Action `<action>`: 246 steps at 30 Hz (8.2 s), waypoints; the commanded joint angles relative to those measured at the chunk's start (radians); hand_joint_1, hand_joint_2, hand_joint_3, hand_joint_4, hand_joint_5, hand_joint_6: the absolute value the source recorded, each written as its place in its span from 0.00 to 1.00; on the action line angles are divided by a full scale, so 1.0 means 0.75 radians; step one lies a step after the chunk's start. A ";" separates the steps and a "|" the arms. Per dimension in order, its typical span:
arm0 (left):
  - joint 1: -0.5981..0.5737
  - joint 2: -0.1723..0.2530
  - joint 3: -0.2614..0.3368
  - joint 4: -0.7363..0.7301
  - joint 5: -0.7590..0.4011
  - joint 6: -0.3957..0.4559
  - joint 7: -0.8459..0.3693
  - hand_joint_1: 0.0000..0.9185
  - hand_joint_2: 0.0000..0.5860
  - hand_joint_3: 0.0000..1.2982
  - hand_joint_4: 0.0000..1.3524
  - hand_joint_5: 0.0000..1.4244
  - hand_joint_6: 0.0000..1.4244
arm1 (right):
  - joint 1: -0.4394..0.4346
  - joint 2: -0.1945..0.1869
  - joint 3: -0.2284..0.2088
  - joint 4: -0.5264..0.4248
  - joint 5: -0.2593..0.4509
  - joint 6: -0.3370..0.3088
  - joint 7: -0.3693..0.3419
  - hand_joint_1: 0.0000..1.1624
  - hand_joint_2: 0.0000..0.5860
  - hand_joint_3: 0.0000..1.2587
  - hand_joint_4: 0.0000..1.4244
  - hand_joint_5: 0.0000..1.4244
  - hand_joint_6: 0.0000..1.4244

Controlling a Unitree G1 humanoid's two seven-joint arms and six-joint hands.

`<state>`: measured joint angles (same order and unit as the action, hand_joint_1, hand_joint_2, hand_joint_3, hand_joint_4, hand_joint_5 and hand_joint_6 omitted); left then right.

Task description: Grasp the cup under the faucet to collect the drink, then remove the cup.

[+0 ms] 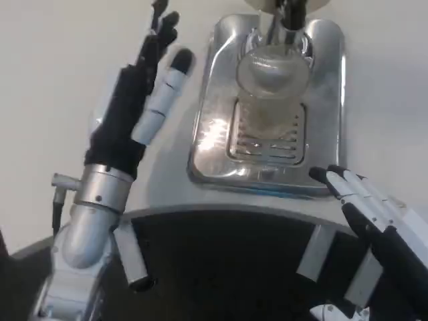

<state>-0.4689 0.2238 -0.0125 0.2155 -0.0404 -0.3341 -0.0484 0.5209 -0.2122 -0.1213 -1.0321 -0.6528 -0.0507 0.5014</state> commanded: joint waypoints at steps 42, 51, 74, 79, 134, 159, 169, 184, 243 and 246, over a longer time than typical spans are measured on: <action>-0.147 -0.108 -0.012 -0.838 -0.667 1.022 -0.165 0.00 0.37 0.00 0.00 0.00 0.00 | 0.043 0.035 0.139 -0.003 -0.090 0.049 -0.083 0.52 0.55 0.00 0.00 0.00 0.04; -0.151 -0.105 -0.067 -0.870 -0.644 1.045 -0.198 0.00 0.37 0.00 0.00 0.00 0.00 | 0.049 0.052 0.164 -0.020 -0.108 0.050 -0.070 0.51 0.55 0.00 0.00 0.00 0.04; -0.237 0.279 -0.378 -0.818 0.291 0.633 -0.406 0.00 0.40 0.00 0.00 0.00 0.00 | -0.051 0.264 0.170 -0.020 -0.119 0.206 -0.029 0.79 0.48 0.02 0.00 0.00 0.04; -0.203 0.301 -0.398 -0.814 0.503 0.485 -0.352 0.00 0.40 0.00 0.00 0.00 0.00 | -0.084 0.342 0.182 -0.020 -0.156 0.225 -0.011 0.90 0.46 0.03 0.00 0.00 0.04; -0.129 0.262 -0.333 -0.535 0.740 0.056 -0.224 0.00 0.44 0.00 0.00 0.00 0.00 | -0.774 0.295 0.287 0.575 0.032 0.643 -0.440 1.00 0.00 0.00 0.00 0.00 0.00; -0.100 0.241 -0.152 -0.498 0.746 -0.056 0.009 0.00 0.44 0.00 0.00 0.00 0.00 | -0.917 0.282 0.303 0.755 0.184 0.642 -0.590 0.89 0.00 0.00 0.00 0.00 0.01; 0.141 0.237 -0.057 -0.575 0.846 -0.004 0.103 0.00 0.44 0.00 0.00 0.00 0.00 | -0.979 0.275 0.314 0.810 0.212 0.641 -0.617 0.94 0.00 0.00 0.00 0.00 0.00; 0.393 0.204 -0.061 -0.669 0.874 0.066 0.086 0.00 0.45 0.00 0.00 0.00 0.00 | -1.091 0.298 0.325 0.978 0.275 0.591 -0.717 0.76 0.09 0.00 0.00 0.00 0.00; 0.457 0.227 0.018 -0.717 0.813 0.159 0.059 0.00 0.44 0.00 0.00 0.00 0.00 | -1.418 0.357 0.413 1.592 0.162 0.267 -1.278 1.00 0.84 0.51 0.44 0.47 0.63; 0.447 0.229 0.013 -0.709 0.812 0.155 0.057 0.00 0.44 0.00 0.00 0.00 0.00 | -1.404 0.356 0.420 1.584 0.161 0.260 -1.280 1.00 0.81 0.54 0.47 0.49 0.65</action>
<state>-0.1300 0.3840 -0.0065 -0.3174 0.5744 -0.2211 0.0068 -0.5430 0.0481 0.1831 0.1579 -0.5258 0.1791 -0.4386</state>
